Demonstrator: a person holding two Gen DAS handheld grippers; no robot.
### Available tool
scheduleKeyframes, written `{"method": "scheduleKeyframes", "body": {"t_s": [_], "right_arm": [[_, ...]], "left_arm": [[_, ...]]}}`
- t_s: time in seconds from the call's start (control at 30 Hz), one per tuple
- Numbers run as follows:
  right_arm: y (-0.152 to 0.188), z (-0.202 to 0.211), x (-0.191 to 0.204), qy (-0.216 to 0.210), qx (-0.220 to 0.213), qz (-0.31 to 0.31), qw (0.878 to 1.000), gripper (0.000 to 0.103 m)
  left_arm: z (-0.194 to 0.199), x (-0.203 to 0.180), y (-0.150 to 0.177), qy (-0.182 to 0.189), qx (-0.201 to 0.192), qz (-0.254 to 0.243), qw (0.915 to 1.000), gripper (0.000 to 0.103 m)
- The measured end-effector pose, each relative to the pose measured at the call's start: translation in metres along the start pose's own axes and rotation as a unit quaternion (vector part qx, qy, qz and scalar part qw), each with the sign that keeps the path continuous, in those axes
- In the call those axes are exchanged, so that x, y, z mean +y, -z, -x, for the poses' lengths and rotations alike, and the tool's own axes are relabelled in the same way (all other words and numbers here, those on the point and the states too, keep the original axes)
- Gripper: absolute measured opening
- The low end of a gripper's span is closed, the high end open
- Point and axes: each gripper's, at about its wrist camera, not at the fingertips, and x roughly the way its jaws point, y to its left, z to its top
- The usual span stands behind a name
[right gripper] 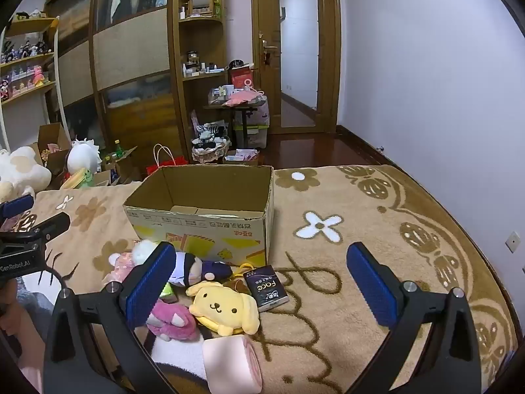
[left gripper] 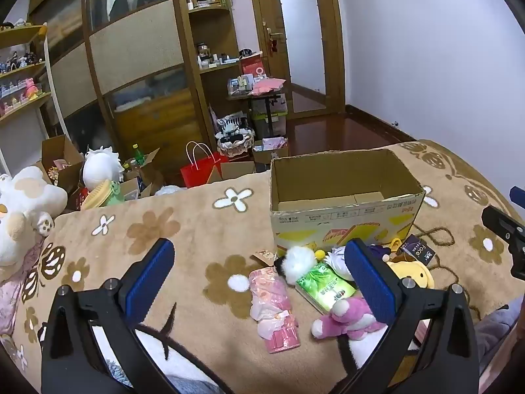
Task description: Organize soft objects
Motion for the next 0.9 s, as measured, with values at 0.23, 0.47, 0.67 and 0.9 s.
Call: {"method": "scheduleKeyframes", "body": {"t_s": [0.23,0.47,0.67,0.9], "right_arm": [[0.0001,-0.0003,0.0007,0.001,-0.004,0.005,1.0,0.103],[0.0001,-0.0002,0.0011,0.0,-0.005,0.007,1.0,0.103],[0.0011,-0.0008,-0.0002,-0.001,-0.006,0.006,1.0,0.103],[-0.0034,0.0007,0.003,-0.003,-0.006,0.005,1.0,0.103]], "left_arm": [[-0.0012,0.0012,-0.0006,-0.002,-0.001,0.0,1.0,0.102],[0.0077,0.0053,-0.0054,-0.004,-0.006,-0.001,1.0,0.102],[0.0071,0.0058,-0.0039,-0.008,-0.007,-0.001,0.9999,0.102],[0.0073,0.0051,-0.0028,-0.007,-0.008,-0.003,0.9999,0.102]]}}
